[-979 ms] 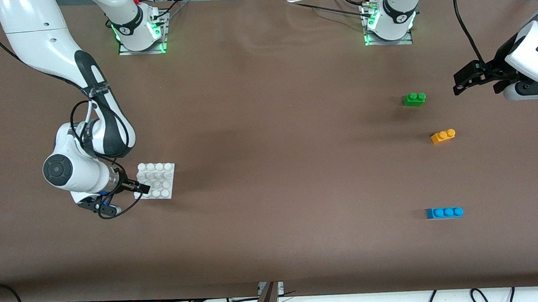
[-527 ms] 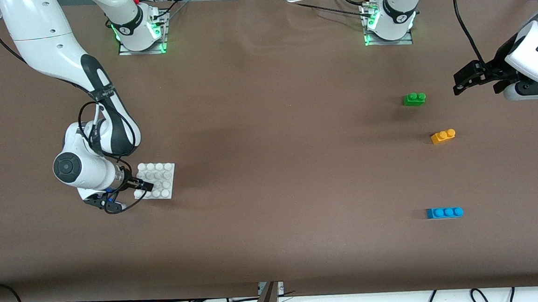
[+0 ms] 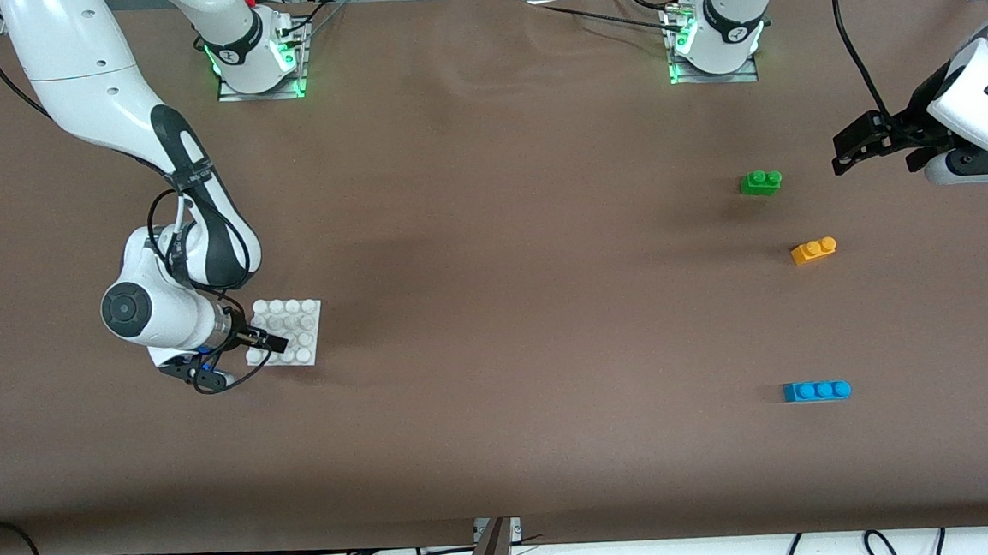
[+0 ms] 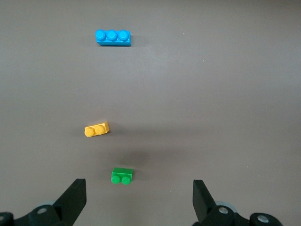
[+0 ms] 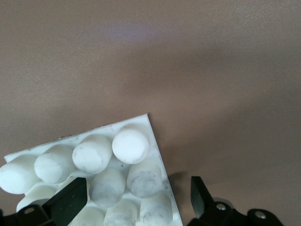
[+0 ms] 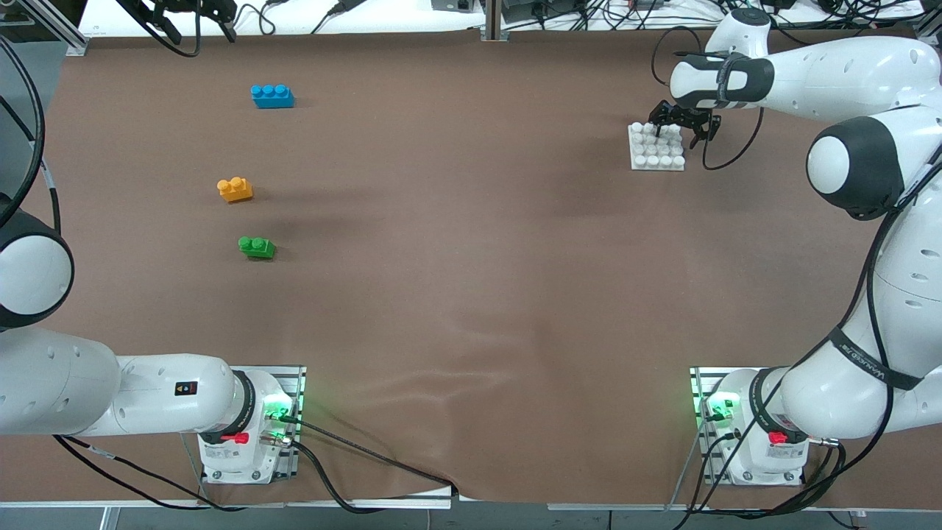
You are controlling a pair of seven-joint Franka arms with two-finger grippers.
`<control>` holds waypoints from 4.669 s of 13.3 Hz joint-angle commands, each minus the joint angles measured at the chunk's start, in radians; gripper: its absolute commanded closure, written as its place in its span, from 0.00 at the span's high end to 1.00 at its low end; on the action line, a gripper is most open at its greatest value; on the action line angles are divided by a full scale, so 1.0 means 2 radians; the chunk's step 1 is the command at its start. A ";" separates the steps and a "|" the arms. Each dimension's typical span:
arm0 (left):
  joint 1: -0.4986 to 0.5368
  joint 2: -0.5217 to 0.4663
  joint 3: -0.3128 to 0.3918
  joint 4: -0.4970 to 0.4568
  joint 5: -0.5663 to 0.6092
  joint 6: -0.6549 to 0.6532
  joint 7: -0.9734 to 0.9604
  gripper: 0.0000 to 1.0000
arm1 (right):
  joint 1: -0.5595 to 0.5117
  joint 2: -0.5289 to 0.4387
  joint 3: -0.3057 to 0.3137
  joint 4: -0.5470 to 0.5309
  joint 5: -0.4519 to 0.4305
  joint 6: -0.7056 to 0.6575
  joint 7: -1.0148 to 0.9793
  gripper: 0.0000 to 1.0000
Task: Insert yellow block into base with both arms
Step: 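Reach the right gripper down to the white base plate and grasp it, then slide the white base plate with the right gripper toward the table middle, then release the base plate and return the right gripper to rest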
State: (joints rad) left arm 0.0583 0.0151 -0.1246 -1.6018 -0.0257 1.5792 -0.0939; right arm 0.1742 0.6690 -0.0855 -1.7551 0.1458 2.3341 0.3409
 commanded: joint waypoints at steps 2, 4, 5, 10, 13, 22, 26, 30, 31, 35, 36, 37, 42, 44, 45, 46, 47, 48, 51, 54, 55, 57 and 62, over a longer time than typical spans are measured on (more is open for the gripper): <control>-0.002 0.004 0.002 0.012 -0.005 -0.006 0.009 1.00 | -0.001 0.002 0.005 -0.010 0.010 0.006 -0.019 0.88; -0.002 0.004 0.002 0.012 -0.005 -0.006 0.009 1.00 | 0.000 0.002 0.013 -0.014 0.011 0.007 -0.033 0.69; -0.002 0.004 0.002 0.012 -0.005 -0.006 0.009 1.00 | 0.000 0.002 0.022 -0.014 0.018 0.009 -0.034 0.69; -0.002 0.004 0.002 0.012 -0.005 -0.006 0.009 1.00 | 0.008 0.002 0.038 -0.014 0.034 0.026 -0.028 0.69; -0.002 0.004 0.002 0.012 -0.005 -0.006 0.009 1.00 | 0.024 0.003 0.040 -0.019 0.034 0.049 -0.026 0.69; -0.002 0.004 0.002 0.012 -0.005 -0.006 0.009 1.00 | 0.080 0.018 0.040 -0.019 0.034 0.088 0.028 0.70; -0.002 0.004 0.002 0.012 -0.005 -0.006 0.009 1.00 | 0.114 0.031 0.040 -0.011 0.032 0.114 0.074 0.70; -0.002 0.004 0.002 0.012 -0.005 -0.006 0.009 1.00 | 0.154 0.052 0.040 0.004 0.033 0.148 0.128 0.70; -0.002 0.004 0.002 0.012 -0.005 -0.006 0.009 1.00 | 0.167 0.057 0.040 0.013 0.033 0.148 0.149 0.70; -0.002 0.004 0.002 0.012 -0.005 -0.006 0.009 1.00 | 0.218 0.076 0.040 0.047 0.032 0.148 0.225 0.71; -0.002 0.004 0.002 0.012 -0.005 -0.006 0.009 1.00 | 0.232 0.081 0.039 0.052 0.030 0.149 0.244 0.71; -0.002 0.004 0.002 0.012 -0.005 -0.006 0.009 1.00 | 0.241 0.087 0.039 0.061 0.030 0.151 0.256 0.71; -0.002 0.004 0.002 0.012 -0.005 -0.006 0.009 1.00 | 0.288 0.098 0.037 0.079 0.025 0.155 0.287 0.71; -0.002 0.004 0.002 0.012 -0.005 -0.006 0.009 1.00 | 0.303 0.097 0.036 0.079 0.012 0.155 0.287 0.71; -0.002 0.004 0.002 0.012 -0.005 -0.006 0.009 1.00 | 0.310 0.096 0.035 0.079 0.005 0.155 0.287 0.71; -0.002 0.004 0.002 0.012 -0.005 -0.006 0.009 1.00 | 0.316 0.097 0.035 0.079 -0.003 0.155 0.287 0.73; -0.002 0.004 0.002 0.012 -0.005 -0.006 0.009 1.00 | 0.319 0.097 0.035 0.079 -0.021 0.155 0.287 0.74; -0.002 0.004 0.002 0.012 -0.005 -0.006 0.009 1.00 | 0.320 0.096 0.036 0.079 -0.029 0.155 0.287 0.74; -0.002 0.004 0.002 0.012 -0.005 -0.006 0.009 1.00 | 0.331 0.096 0.035 0.079 -0.029 0.155 0.292 0.74; -0.002 0.004 0.002 0.012 -0.005 -0.006 0.009 1.00 | 0.328 0.093 0.031 0.081 -0.026 0.154 0.290 0.74; -0.002 0.004 0.002 0.012 -0.005 -0.006 0.009 1.00 | 0.326 0.094 0.029 0.084 -0.023 0.153 0.294 0.74; -0.002 0.004 0.002 0.012 -0.005 -0.006 0.009 1.00 | 0.323 0.100 0.028 0.086 -0.023 0.154 0.335 0.74; -0.002 0.004 0.002 0.012 -0.005 -0.006 0.009 1.00 | 0.321 0.098 0.027 0.093 -0.022 0.151 0.346 0.75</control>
State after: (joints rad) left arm 0.0583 0.0151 -0.1246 -1.6018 -0.0257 1.5791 -0.0939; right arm 0.8162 0.8200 -0.0174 -1.6076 0.1023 2.6354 1.0107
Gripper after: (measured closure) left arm 0.000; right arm 0.260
